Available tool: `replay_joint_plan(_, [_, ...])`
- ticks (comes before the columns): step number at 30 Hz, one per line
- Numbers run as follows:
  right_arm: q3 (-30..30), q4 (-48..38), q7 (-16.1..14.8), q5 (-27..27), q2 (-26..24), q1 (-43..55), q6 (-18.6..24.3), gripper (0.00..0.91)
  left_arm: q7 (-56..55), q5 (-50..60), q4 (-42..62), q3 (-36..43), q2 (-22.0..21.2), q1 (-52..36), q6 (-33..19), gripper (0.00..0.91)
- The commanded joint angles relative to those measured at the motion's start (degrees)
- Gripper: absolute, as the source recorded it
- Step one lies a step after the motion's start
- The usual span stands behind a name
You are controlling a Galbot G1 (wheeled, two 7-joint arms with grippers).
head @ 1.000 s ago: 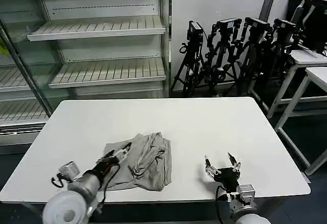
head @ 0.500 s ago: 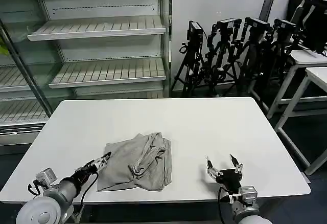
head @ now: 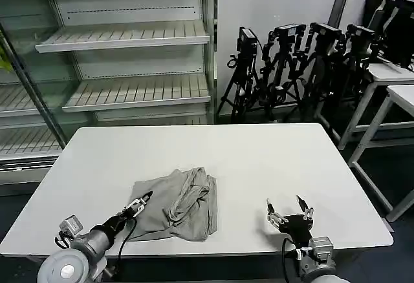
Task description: Fold and organize the clothes.
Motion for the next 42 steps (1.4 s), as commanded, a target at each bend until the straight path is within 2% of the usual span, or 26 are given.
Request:
replay_joint_plan(1, [0.74,1.03,0.07,0.22,-0.52,-0.53,-0.07,0.907,1.52,-1.71,3.20,1.77,-2.94,-1.11,0.34,0.141])
replay_joint_plan(2, [0.77,1.05,0.07,0.26,-0.54,-0.52,-0.07,0.907,1.49,-1.75,3.03,1.75,-3.13,-1.10,0.33,0.020])
replay_joint_plan(21, [-0.53,1.30,0.37,0.05,0.54,-0.36,0.23,0.907,0.45,-5.91,1.25,-1.79,-4.75,-0.31,-0.77,0.020])
replay_joint_plan(27, [-0.55,1.47,0.35,-0.08,0.96,-0.66,0.40,0.907,-1.60,-11.47,0.76,-10.04,-4.76,-0.26,0.12,0.020])
replay_joint_plan(31, [-0.55,1.57,0.31,-0.01,0.91,-0.39,0.45,0.907,-1.69,-13.62,1.22,-17.11,-1.13,1.24,0.37,0.030])
replay_joint_plan(38, [-1.24,1.09,0.24,0.10,1.15,0.82,0.76,0.907,-1.58,-18.63,7.77,-31.17,9.82,3.11,0.47,0.030])
replay_joint_plan(42, [-1.84,0.98,0.16,0.06,1.78,1.22,0.97,0.907,-1.55,-18.27,8.74,-36.19,12.96,3.39,0.46,0.020])
